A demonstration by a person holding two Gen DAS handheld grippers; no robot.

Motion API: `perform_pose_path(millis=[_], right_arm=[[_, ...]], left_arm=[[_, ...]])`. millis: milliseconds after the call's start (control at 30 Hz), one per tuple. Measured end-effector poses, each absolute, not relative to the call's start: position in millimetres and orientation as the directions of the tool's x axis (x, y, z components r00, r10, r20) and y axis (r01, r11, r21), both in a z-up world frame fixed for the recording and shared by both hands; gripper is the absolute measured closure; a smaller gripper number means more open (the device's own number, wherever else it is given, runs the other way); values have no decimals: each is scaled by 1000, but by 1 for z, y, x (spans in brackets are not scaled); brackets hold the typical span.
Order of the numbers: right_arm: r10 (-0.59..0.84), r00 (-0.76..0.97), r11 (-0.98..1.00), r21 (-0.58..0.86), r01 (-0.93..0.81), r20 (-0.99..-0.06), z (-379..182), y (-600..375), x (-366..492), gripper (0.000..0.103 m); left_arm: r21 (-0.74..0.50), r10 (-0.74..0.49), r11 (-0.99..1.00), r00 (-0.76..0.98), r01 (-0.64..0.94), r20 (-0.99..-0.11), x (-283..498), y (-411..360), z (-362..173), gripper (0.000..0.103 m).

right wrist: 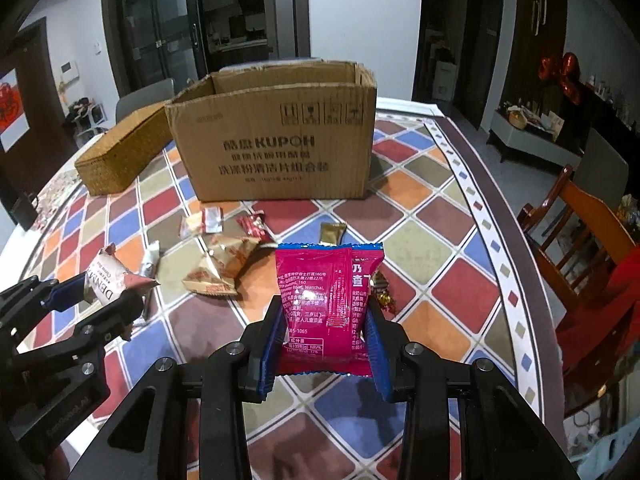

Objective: Organize snacks
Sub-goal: 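Lift both held snacks and carry them over the cardboard box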

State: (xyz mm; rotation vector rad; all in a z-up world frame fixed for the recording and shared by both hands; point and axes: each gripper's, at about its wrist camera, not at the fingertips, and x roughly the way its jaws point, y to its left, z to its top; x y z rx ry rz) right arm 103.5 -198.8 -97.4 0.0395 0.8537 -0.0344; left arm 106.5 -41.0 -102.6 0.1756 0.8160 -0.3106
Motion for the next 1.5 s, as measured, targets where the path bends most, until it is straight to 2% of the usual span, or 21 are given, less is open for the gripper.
perform_pose_path(millis=[467, 1500], right_arm=[[-5, 705, 998, 35, 43, -709, -66, -195, 105, 64], [-24, 812, 998, 35, 54, -583, -8, -202, 151, 64]], left_arm=[[47, -174, 957, 700, 285, -693, 111, -34, -72, 60], [20, -210, 961, 779, 275, -590, 173, -44, -11, 60]])
